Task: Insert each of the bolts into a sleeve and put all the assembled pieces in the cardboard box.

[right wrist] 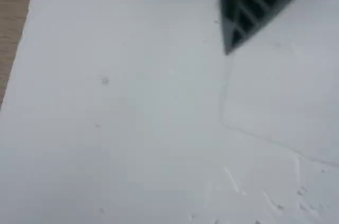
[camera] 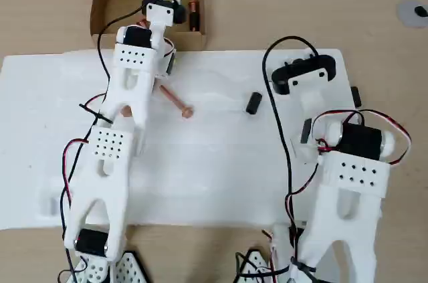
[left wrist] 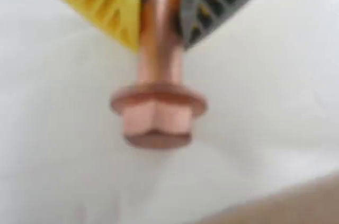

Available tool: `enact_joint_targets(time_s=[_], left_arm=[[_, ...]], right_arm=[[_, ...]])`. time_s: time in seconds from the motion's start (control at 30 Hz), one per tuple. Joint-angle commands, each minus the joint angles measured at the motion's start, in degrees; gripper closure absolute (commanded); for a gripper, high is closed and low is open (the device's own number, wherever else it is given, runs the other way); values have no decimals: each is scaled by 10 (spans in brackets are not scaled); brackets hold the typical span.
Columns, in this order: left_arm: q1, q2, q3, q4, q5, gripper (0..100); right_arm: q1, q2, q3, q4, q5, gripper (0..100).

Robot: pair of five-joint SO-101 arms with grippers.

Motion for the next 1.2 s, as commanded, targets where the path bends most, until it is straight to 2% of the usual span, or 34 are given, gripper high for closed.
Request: enact_joint_targets(time_s=[0.0,0.07,0.17,0.3,0.4,0.5,0.63,0.77,0.93,1.07,1.17], left_arm=[[1,-2,-95,64,-4,994],[8,-9,-145,81,-4,995],[19,-83,-119,80,-3,996],[36,-196,-57,80,-4,996],[41,-277,-21,80,-2,996],[40,-355,20,80,-1,996],[35,-464,102,80,0,996],[35,-574,216,80,-1,994],[40,-689,365,79,-1,993],[38,-761,457,79,-1,993],[36,-805,521,79,-1,993]], right_arm=[[-6,-16,-4,-8,1,634],[-15,-15,-4,-8,-10,634],[-45,-15,-5,-9,-74,634],[-107,-15,-18,-43,-216,634],[-151,-15,-23,-98,-312,634],[-191,-13,-11,-175,-358,634],[-201,-12,50,-276,-430,634],[-201,4,140,-383,-463,634],[-204,34,217,-509,-465,634],[-205,65,220,-549,-468,634],[-205,97,212,-555,-510,634]])
